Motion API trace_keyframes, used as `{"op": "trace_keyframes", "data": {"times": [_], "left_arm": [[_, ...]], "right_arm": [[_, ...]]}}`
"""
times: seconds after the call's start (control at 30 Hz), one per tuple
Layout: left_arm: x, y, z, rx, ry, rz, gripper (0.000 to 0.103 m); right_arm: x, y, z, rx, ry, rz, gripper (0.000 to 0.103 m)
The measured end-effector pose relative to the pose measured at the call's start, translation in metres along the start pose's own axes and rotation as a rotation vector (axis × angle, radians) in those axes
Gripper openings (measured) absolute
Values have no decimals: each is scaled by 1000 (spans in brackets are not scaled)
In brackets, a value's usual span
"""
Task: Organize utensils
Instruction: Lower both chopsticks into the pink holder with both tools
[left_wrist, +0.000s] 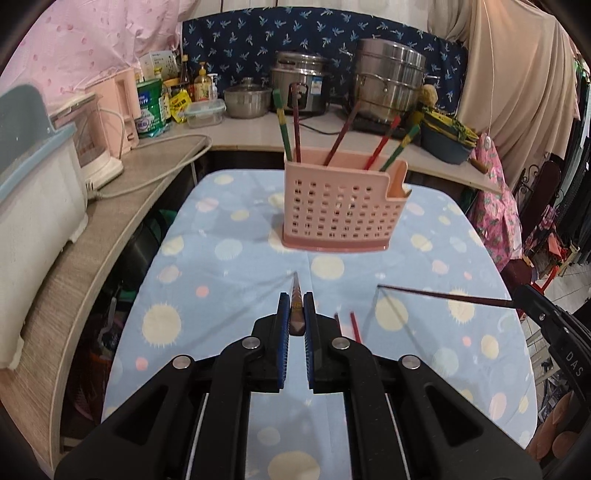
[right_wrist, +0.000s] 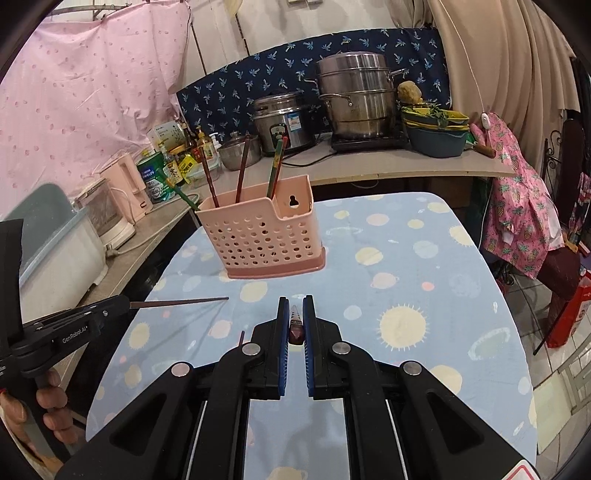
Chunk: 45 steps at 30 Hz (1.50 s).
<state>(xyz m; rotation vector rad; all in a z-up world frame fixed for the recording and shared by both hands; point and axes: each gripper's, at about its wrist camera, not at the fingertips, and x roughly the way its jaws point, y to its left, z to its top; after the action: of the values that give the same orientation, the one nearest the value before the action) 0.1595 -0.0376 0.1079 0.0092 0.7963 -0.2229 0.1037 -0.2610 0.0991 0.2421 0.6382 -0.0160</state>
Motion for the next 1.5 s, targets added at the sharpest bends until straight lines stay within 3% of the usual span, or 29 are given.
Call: {"op": "trace_keyframes", "data": {"times": [0.6, 1.0, 1.23, 1.5], "left_arm": [[-21, -18, 131, -21, -218, -53, 7], [-33, -19, 217, -51, -399, -38, 7], [-7, -11, 238, -67, -385, -15, 7], [33, -12, 223, -60, -308, -13, 7]], "right_arm": [[17, 3, 129, 93, -167, 139, 7], [29, 24, 225, 124, -325, 200, 7], [57, 24, 249, 140, -336, 180, 7], [102, 21, 232, 130, -249, 136, 7]]}}
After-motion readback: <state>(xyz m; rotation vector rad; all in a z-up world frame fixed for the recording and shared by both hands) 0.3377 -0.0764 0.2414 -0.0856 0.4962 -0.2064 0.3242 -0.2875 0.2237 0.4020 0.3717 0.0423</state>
